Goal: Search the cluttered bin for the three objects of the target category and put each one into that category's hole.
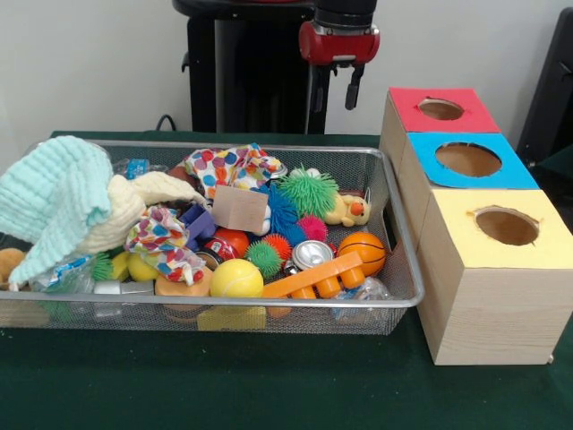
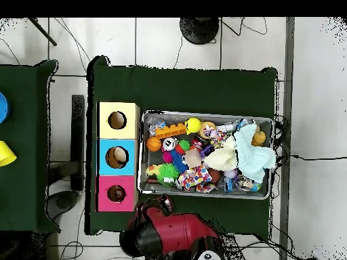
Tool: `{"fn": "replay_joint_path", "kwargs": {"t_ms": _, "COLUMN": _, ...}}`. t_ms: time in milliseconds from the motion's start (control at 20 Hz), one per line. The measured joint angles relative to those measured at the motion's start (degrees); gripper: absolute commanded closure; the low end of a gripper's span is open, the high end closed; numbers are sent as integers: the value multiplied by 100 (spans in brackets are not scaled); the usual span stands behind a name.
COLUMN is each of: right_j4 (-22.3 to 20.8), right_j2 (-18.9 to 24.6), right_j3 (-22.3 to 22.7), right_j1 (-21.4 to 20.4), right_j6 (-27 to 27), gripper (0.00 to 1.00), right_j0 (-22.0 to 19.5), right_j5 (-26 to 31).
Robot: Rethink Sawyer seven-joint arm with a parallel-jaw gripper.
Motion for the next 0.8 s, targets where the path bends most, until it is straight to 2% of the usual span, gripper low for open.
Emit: {"fn": "replay_joint_path", "kwargs": {"t_ms": 800, "right_j4": 148, "right_j2": 54, "right_j3": -369, "right_j1": 1, "right_j6": 0, "gripper": 0, "right_j0": -1, "right_j5": 92}}
